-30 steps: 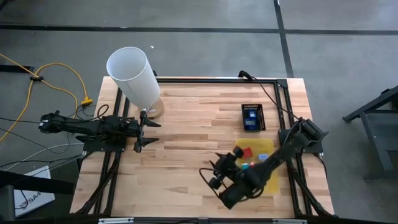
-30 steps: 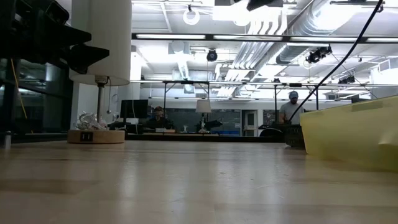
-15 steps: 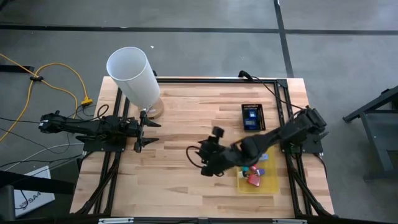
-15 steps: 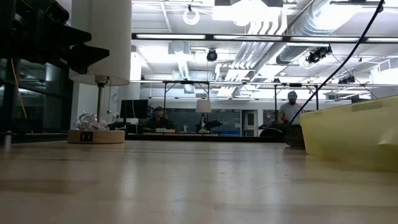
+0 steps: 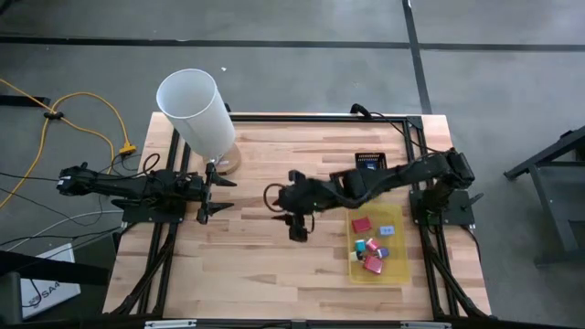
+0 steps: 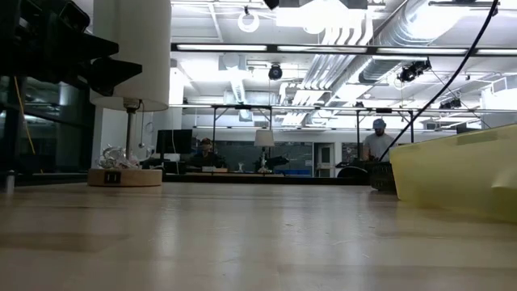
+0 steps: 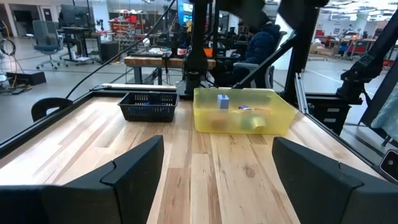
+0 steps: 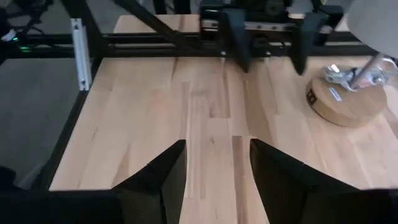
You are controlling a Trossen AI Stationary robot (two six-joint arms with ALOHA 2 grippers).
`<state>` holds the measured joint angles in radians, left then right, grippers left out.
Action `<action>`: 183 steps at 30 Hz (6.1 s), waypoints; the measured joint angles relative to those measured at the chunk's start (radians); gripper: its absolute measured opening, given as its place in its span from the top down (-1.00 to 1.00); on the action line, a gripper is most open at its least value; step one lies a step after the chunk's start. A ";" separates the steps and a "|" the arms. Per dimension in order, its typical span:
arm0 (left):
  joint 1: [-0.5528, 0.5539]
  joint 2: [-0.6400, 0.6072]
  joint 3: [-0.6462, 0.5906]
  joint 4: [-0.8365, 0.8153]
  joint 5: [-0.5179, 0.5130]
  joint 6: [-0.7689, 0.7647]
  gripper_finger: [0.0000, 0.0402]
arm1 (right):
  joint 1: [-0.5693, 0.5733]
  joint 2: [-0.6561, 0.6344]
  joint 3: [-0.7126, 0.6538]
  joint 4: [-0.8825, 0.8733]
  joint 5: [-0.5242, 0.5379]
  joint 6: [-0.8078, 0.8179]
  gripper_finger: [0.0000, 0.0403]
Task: Pick & Place Office items
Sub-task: Return to Home Position
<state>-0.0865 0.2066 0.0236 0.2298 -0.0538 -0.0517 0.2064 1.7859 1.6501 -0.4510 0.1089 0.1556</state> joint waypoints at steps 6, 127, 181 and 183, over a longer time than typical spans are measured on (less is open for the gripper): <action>0.000 0.000 0.000 0.000 0.000 0.000 -0.46 | -0.037 0.000 -0.014 0.004 -0.003 -0.004 0.19; -0.001 0.039 0.000 0.042 -0.003 0.000 -0.46 | -0.124 -1.681 -1.644 0.471 -0.066 -0.003 0.19; -0.001 0.039 0.000 0.043 -0.003 0.000 -0.46 | -0.124 -1.680 -1.645 0.476 -0.060 -0.003 0.19; -0.001 0.039 0.000 0.042 -0.003 0.000 -0.46 | -0.124 -1.680 -1.645 0.476 -0.060 -0.003 0.19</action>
<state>-0.0875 0.2459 0.0238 0.2723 -0.0570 -0.0517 0.0826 0.1055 0.0055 0.0254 0.0490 0.1524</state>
